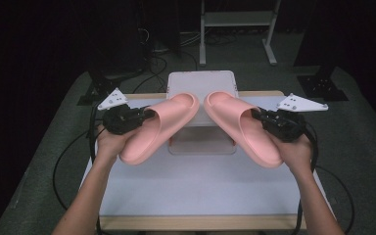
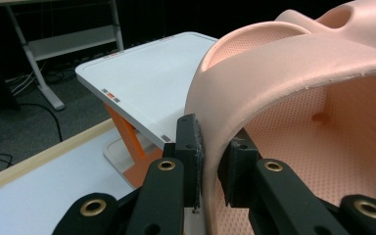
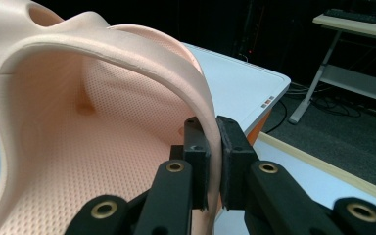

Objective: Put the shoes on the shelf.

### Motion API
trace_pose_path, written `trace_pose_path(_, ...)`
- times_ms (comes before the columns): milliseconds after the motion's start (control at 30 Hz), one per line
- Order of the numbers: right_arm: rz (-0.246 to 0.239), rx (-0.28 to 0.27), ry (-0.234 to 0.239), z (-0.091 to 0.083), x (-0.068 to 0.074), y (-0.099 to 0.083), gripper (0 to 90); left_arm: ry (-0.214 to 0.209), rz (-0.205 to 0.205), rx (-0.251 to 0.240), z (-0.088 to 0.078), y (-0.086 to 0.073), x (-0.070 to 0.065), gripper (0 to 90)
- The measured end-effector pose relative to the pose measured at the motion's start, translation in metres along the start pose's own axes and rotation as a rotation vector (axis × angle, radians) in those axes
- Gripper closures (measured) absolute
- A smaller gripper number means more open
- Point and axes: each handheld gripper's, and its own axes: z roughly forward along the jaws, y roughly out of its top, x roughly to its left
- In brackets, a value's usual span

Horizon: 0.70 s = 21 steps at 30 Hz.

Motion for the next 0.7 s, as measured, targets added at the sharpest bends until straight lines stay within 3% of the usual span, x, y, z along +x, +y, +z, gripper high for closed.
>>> trace_pose_path(700, 0.031, -0.026, -0.033, 0.028, -0.01, 0.015, 83.5, 0.03, -0.014, 0.009, 0.011, 0.016, 0.015, 79.6)
